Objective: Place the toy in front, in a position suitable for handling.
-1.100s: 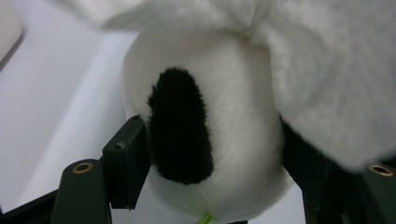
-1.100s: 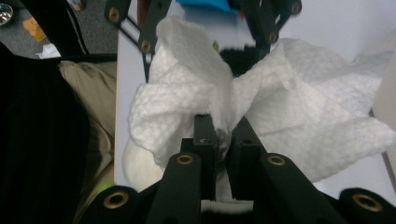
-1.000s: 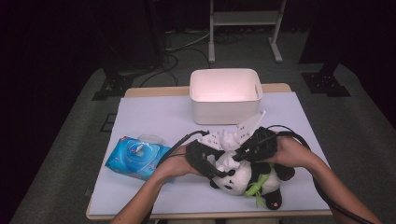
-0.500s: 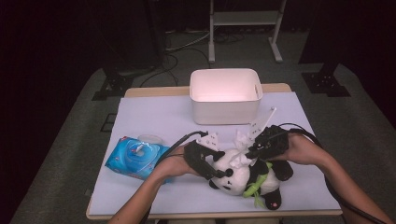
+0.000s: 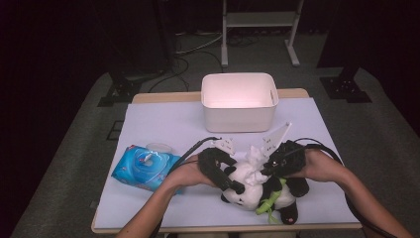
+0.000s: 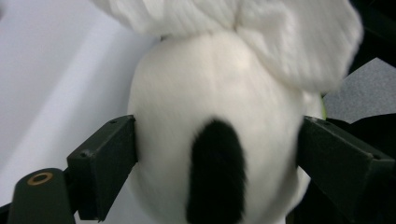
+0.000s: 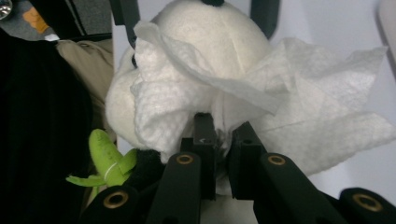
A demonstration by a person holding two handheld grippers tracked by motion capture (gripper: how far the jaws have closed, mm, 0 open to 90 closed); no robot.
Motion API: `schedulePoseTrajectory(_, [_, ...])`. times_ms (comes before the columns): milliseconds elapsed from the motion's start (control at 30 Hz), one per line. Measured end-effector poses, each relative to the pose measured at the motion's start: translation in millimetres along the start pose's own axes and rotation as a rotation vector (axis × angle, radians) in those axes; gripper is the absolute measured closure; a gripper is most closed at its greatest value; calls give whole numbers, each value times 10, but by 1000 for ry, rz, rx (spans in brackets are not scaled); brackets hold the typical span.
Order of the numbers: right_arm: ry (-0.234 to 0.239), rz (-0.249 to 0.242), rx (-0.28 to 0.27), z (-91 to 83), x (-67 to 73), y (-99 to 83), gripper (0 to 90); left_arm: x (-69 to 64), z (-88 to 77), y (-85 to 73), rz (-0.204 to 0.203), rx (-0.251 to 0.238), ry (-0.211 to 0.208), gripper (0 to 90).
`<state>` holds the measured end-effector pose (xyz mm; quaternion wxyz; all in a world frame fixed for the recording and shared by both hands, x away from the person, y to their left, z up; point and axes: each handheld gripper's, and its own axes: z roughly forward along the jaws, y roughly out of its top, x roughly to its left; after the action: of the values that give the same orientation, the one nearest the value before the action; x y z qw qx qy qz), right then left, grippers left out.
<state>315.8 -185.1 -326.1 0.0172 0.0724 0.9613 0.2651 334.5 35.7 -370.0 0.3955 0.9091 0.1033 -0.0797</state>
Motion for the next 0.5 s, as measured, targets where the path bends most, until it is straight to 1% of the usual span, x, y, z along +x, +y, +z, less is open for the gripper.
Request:
schedulePoseTrajectory(33, [3,-4,1,6,13,7,825,6,17,11,-9,0,-12,104])
schedulePoseTrajectory(100, [2,-9,-2,16,34,17,825,-4,64,32,-12,9,-13,82])
schedulePoseTrajectory(167, [-2,-11,-1,23,45,24,825,-18,130,59,-5,37,-7,40])
schedulePoseTrajectory(233, [-4,-16,-2,28,46,23,825,-14,172,82,9,52,-7,33])
schedulePoseTrajectory(267, [-6,-19,-2,26,47,21,824,-13,174,90,21,53,-7,46])
schedulePoseTrajectory(300, [-7,-21,-2,23,48,17,825,-12,167,95,30,51,-8,85])
schedulePoseTrajectory(333, [-11,-19,0,13,50,12,824,-11,154,102,40,52,-1,131])
schedulePoseTrajectory(400, [-15,-17,-12,-14,38,1,824,-26,124,120,79,41,19,230])
schedulePoseTrajectory(500, [-22,-25,-20,-60,12,3,825,-25,104,157,134,37,38,275])
